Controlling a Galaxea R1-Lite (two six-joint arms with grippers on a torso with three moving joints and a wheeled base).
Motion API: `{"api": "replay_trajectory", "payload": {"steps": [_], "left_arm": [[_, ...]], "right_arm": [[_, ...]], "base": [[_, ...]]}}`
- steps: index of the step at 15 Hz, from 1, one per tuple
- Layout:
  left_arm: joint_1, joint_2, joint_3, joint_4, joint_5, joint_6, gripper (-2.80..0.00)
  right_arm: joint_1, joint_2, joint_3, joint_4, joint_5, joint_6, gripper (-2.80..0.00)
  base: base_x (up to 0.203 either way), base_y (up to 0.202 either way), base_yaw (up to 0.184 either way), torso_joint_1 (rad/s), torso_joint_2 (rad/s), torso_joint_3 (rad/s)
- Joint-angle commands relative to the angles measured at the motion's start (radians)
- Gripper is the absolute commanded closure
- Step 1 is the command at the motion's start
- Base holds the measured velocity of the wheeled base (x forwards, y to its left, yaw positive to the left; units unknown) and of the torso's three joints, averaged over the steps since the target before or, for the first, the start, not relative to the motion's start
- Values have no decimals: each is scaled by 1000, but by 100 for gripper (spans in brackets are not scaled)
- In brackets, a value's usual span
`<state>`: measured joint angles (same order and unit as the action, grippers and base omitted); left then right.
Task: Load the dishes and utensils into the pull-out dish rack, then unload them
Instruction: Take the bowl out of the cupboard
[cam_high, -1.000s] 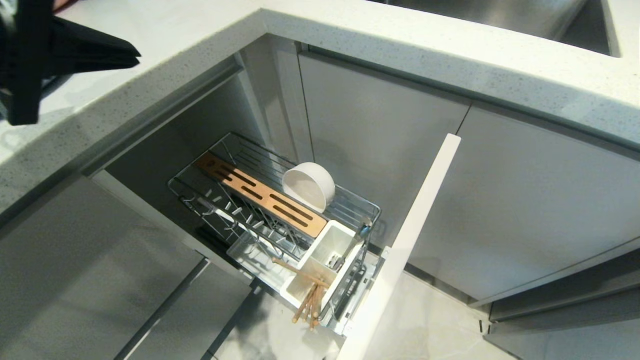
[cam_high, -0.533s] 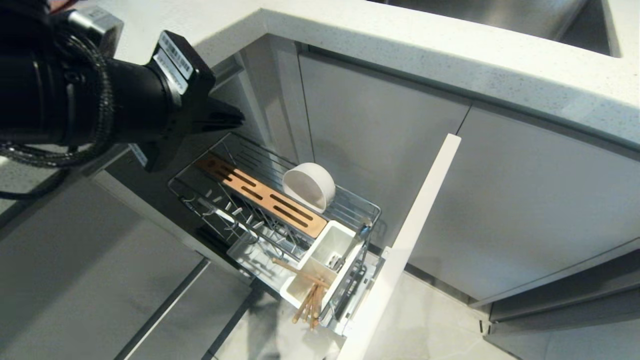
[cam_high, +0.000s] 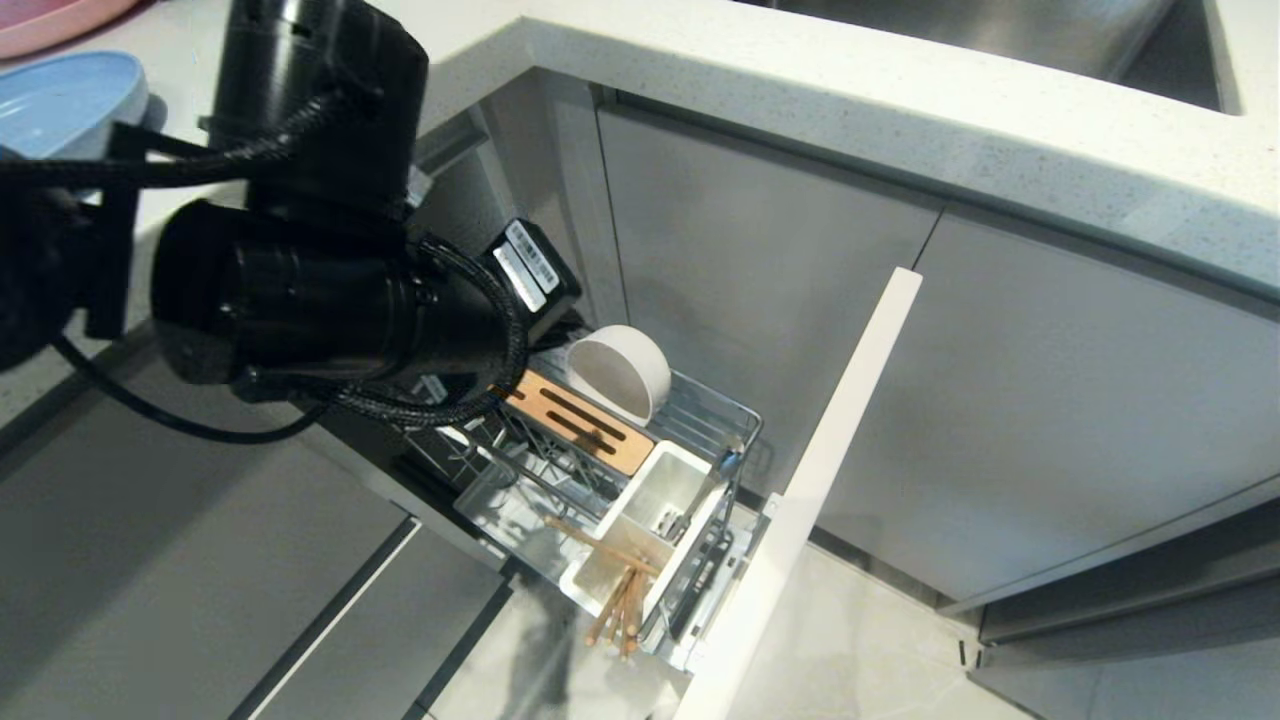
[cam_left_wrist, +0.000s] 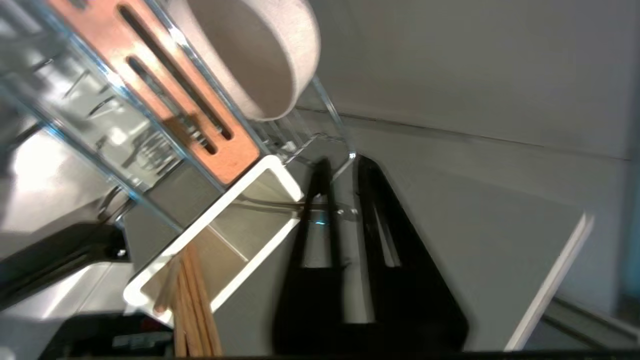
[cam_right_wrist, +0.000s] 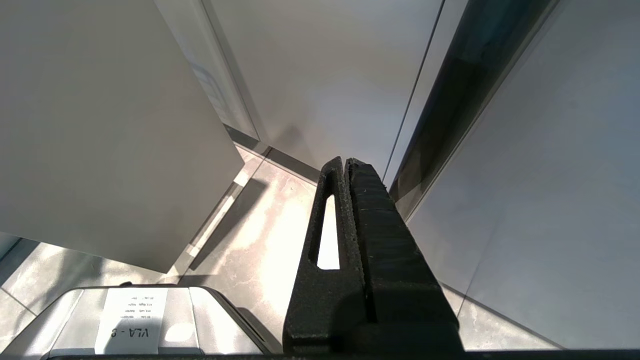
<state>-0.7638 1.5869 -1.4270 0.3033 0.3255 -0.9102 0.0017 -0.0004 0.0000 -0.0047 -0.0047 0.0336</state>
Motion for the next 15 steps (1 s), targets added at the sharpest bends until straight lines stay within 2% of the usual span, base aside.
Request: {"api": "replay_trajectory", "payload": {"steps": [1,8,11,15], "left_arm": [[3,85,21,-26,4,-6,-280],[54,248,39,-186,5,2,-280],[81,303,6,-291,0,48,-280],[103,366,-37,-339,-6,76,-280]], "right_arm": [[0,-4,2,0,0,0,0],[0,-4,2,0,0,0,0],[1,-4,2,0,0,0,0],[0,-4,2,-1,0,0,0]], "base": [[0,0,0,0,0,0],[0,0,0,0,0,0],[0,0,0,0,0,0],[0,0,0,0,0,0]]}}
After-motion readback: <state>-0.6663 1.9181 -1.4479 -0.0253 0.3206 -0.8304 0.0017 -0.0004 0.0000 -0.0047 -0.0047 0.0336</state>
